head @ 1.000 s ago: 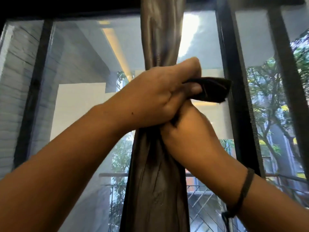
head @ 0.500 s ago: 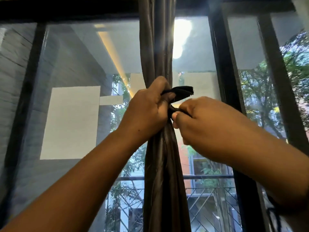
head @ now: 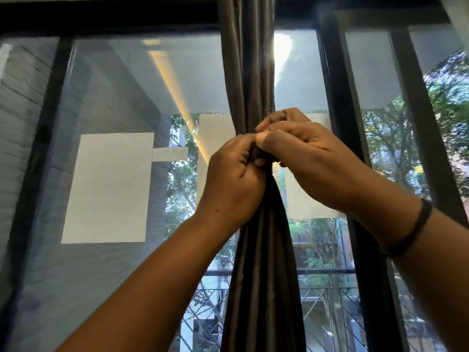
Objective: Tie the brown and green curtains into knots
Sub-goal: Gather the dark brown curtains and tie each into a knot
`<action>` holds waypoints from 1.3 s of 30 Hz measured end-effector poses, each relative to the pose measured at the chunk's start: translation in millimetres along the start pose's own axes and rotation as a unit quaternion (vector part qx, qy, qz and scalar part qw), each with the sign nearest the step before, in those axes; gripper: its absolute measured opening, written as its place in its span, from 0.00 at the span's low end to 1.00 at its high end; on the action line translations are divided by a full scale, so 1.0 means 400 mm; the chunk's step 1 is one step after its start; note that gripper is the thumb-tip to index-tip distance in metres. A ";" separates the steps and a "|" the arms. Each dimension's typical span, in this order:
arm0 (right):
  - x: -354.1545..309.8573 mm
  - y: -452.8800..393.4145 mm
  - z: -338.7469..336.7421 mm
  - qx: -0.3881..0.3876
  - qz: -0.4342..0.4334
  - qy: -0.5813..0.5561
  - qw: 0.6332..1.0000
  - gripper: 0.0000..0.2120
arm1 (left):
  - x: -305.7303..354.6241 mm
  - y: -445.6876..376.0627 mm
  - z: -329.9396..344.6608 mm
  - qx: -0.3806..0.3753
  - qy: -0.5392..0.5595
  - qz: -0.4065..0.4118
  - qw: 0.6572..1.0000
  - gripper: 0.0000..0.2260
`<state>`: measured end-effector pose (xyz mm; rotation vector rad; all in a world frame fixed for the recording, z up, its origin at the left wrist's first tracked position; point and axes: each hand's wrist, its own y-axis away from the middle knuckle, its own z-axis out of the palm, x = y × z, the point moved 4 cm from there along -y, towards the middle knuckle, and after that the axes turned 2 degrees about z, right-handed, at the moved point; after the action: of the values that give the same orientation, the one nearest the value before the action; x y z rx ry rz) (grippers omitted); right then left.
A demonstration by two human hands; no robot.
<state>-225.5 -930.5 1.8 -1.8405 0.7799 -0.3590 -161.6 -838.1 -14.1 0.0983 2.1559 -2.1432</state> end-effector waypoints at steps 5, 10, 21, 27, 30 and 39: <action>0.039 0.000 0.003 0.032 0.007 -0.048 0.998 0.07 | 0.002 0.004 -0.007 -0.140 0.135 -0.051 0.980 0.15; 0.061 -0.005 0.015 0.031 0.032 -0.142 0.989 0.22 | -0.023 0.001 -0.033 -0.107 0.028 -0.036 0.993 0.14; 0.063 -0.029 -0.046 0.091 0.003 -0.102 0.991 0.13 | -0.041 -0.004 -0.048 -0.027 0.077 -0.034 0.996 0.07; 0.014 -0.007 -0.027 0.113 -0.059 0.075 0.989 0.17 | -0.047 -0.019 -0.044 0.060 0.090 -0.107 0.988 0.06; 0.017 0.006 0.013 0.068 -0.043 0.203 0.976 0.19 | -0.047 -0.018 -0.040 0.101 0.141 -0.168 0.971 0.18; 0.001 -0.008 0.032 0.035 -0.044 0.295 0.954 0.20 | -0.023 -0.041 -0.029 0.113 0.128 -0.219 0.961 0.26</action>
<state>-216.6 -920.7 -0.4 -1.7141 1.0695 -1.0123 -154.6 -826.4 3.2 -0.1021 2.2224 -2.7591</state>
